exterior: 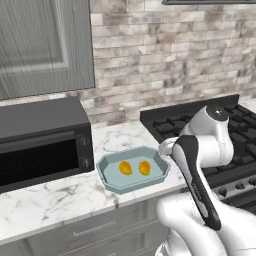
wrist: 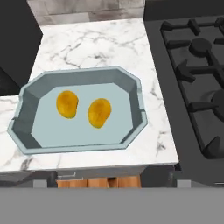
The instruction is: Pick up both mangos from the fridge and place them inside the tupperware on the counter.
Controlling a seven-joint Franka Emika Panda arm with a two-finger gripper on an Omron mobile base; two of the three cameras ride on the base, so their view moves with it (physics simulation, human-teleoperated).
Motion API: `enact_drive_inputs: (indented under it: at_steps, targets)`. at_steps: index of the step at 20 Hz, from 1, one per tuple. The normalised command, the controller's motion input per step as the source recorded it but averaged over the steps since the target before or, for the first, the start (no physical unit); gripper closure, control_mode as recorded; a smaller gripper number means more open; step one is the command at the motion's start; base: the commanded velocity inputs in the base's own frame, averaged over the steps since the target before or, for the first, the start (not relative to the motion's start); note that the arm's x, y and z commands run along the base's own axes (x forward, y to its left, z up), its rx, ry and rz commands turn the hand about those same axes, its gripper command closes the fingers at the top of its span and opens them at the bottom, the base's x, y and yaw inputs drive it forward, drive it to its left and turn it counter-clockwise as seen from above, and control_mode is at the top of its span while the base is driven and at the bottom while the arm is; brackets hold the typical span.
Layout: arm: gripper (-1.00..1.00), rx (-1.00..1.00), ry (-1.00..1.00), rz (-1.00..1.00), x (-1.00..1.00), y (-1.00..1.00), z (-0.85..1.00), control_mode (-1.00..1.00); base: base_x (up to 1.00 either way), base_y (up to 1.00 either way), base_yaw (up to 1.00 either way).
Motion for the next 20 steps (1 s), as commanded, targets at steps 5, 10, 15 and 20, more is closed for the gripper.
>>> enact_drive_inputs:
  at_steps: [5, 10, 15, 20]
  targets:
    - [-1.00, 0.00, -0.11, -0.02, -0.71, -0.56, 0.93, -1.00, 0.00, 0.00, 0.00]
    - [-1.00, 0.00, -0.05, -0.06, -0.54, -0.66, 0.57, -1.00, 0.00, 0.00, 0.00]
    - [-1.00, 0.00, -0.01, -0.01, -0.09, -0.23, 0.10, -1.00, 0.00, 0.00, 0.00]
    - [-1.00, 0.00, 0.00, 0.00, 0.00, 0.00, 0.00, -1.00, 0.00, 0.00, 0.00]
